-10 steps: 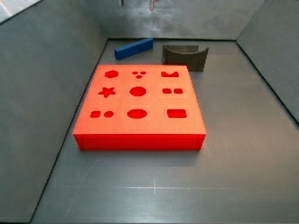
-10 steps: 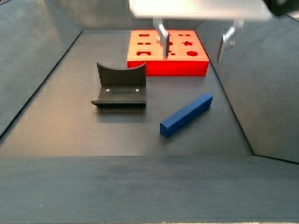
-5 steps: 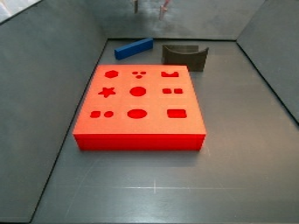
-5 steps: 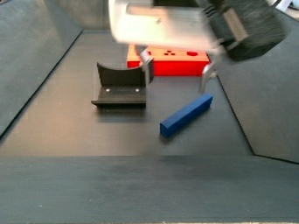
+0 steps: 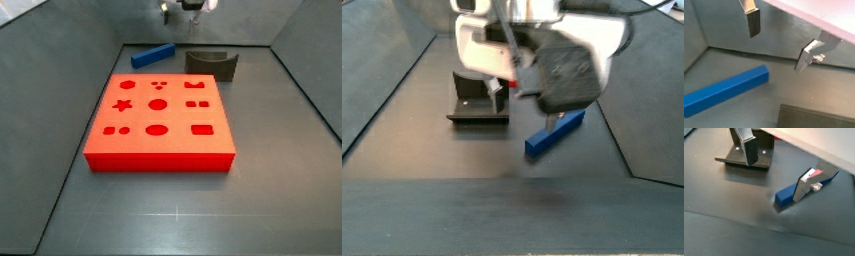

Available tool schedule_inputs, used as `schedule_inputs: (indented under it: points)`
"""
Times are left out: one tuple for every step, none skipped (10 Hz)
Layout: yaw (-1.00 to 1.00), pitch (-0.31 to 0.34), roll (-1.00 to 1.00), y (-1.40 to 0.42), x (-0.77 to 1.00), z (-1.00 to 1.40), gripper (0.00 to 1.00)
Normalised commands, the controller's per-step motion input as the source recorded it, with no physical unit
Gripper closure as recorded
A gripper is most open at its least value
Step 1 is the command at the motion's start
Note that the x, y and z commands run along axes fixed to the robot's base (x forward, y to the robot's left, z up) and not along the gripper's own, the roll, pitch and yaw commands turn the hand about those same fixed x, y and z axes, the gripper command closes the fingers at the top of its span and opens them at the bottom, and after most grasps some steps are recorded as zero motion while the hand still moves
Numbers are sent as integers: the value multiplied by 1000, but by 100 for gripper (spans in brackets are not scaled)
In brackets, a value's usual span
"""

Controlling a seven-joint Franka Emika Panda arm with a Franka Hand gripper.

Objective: Pick up the rectangle object. Move up. Place the rectangle object on the fixture. Regrasp the rectangle object. Move to above the board. Insert the rectangle object.
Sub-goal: Pick up the rectangle object.

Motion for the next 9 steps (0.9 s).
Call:
schedule_inputs:
  points:
    - [-386, -196, -49, 0, 163, -526, 0]
    - [-169, -187, -17, 0, 0, -331, 0]
    - [-43, -39, -30, 49, 0, 0, 0]
    - [-69, 0, 14, 0, -157, -74, 0]
    - [-100, -71, 51, -117, -351, -323, 0]
    - [-74, -147, 11, -91, -306, -309, 0]
    - [-23, -156, 24, -86, -151, -317, 0]
    - [-3, -146, -47, 63, 0, -183, 0]
    - [-69, -149, -149, 269, -3, -60, 0]
